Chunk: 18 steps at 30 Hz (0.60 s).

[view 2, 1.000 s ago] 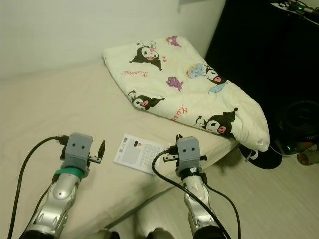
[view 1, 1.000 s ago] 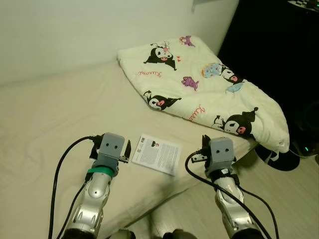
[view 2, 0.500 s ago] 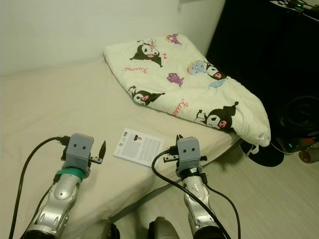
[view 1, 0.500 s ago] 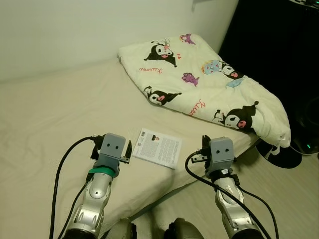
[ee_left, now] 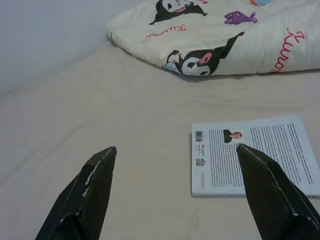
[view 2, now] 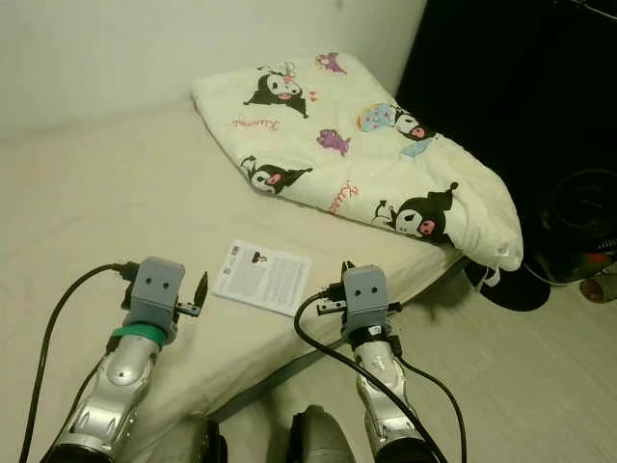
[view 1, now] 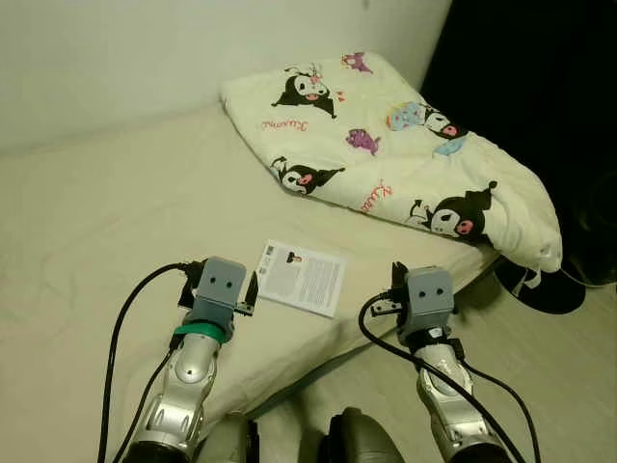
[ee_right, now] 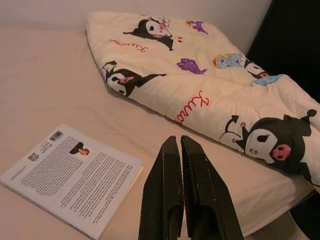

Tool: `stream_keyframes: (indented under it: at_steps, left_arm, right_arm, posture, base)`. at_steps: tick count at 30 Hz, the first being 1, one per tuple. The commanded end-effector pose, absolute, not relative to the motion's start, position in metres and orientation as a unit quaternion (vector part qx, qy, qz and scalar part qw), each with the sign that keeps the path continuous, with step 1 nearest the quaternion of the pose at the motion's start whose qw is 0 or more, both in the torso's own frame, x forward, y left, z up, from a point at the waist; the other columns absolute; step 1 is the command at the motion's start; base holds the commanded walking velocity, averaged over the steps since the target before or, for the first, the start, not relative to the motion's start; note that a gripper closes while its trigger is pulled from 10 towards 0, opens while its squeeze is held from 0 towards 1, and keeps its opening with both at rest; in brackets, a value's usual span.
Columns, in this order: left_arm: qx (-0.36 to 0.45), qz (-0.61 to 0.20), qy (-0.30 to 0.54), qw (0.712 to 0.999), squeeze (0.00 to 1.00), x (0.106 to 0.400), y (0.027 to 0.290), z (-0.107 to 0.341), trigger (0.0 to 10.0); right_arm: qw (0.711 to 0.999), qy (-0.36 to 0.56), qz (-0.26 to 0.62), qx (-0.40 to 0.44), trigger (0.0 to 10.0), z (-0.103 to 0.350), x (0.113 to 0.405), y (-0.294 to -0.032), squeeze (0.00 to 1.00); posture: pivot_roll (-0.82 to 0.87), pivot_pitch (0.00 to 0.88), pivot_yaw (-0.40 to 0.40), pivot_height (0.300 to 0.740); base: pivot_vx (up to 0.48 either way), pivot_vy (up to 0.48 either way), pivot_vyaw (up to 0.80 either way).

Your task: Clean up the room

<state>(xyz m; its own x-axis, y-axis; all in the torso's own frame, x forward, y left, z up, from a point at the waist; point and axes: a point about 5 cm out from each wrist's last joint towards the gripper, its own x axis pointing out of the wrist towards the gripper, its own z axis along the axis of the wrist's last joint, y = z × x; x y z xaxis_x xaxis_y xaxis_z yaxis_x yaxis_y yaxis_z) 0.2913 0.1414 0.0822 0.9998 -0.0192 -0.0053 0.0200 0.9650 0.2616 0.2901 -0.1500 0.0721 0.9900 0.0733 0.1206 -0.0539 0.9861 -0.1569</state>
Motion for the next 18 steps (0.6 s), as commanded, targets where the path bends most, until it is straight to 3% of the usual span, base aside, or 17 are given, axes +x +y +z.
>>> stream_keyframes:
  at_steps: [1, 18]
  left_arm:
    - [0.139, -0.020, 0.015, 0.990, 0.00, 0.2889, 0.1389, 0.0746, 10.0]
    - [0.141, -0.032, 0.014, 0.989, 0.00, 0.2912, 0.1330, 0.0751, 10.0]
  right_arm:
    - [0.995, -0.056, 0.027, -0.074, 10.0, 0.0675, 0.2860, -0.1526, 0.00]
    - [0.995, -0.054, 0.024, -0.075, 10.0, 0.0666, 0.2848, -0.1531, 0.00]
  posture:
    - [-0.07, 0.085, -0.007, 0.651]
    - [-0.08, 0.091, -0.001, 0.636]
  base:
    - [0.000, 0.000, 0.00]
    - [0.000, 0.000, 0.00]
